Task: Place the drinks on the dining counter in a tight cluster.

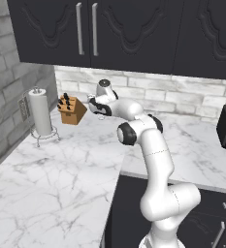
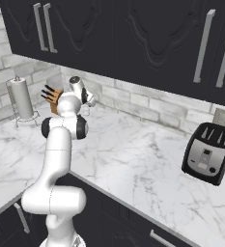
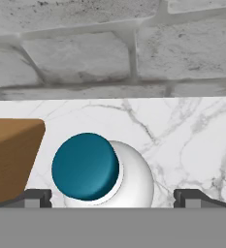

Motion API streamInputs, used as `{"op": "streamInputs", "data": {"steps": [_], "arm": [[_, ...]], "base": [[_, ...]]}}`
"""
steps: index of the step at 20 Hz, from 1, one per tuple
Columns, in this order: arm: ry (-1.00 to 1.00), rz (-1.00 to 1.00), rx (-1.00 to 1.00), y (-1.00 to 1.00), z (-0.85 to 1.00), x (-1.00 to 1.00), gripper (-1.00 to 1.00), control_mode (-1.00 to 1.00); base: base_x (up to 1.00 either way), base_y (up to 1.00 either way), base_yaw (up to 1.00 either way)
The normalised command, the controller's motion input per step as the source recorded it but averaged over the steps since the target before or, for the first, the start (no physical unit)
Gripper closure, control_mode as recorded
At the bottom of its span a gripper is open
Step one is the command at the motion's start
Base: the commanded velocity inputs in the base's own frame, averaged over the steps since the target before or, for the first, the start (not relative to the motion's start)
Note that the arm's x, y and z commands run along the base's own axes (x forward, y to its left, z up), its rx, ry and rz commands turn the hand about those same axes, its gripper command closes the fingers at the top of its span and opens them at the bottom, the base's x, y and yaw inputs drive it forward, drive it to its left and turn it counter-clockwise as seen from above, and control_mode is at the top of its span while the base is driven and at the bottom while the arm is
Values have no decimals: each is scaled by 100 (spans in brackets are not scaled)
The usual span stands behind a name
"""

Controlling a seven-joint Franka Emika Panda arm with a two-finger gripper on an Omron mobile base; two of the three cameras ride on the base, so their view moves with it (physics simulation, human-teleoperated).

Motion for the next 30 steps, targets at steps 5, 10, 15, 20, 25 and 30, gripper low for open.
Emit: {"op": "streamInputs", "data": {"steps": [5, 10, 15, 20, 25, 30], "arm": [[0, 0, 1, 0, 0, 15, -100, -100], [0, 0, 4, 0, 6, 0, -100, -100], [0, 0, 4, 0, 6, 0, 100, -100], [0, 0, 4, 0, 4, 0, 100, -100], [0, 0, 3, 0, 2, 0, 100, -100], [-5, 0, 0, -1, 0, -13, 100, -100]], "base": [[0, 0, 0], [0, 0, 0], [0, 0, 0], [0, 0, 0], [0, 0, 0], [0, 0, 0]]}}
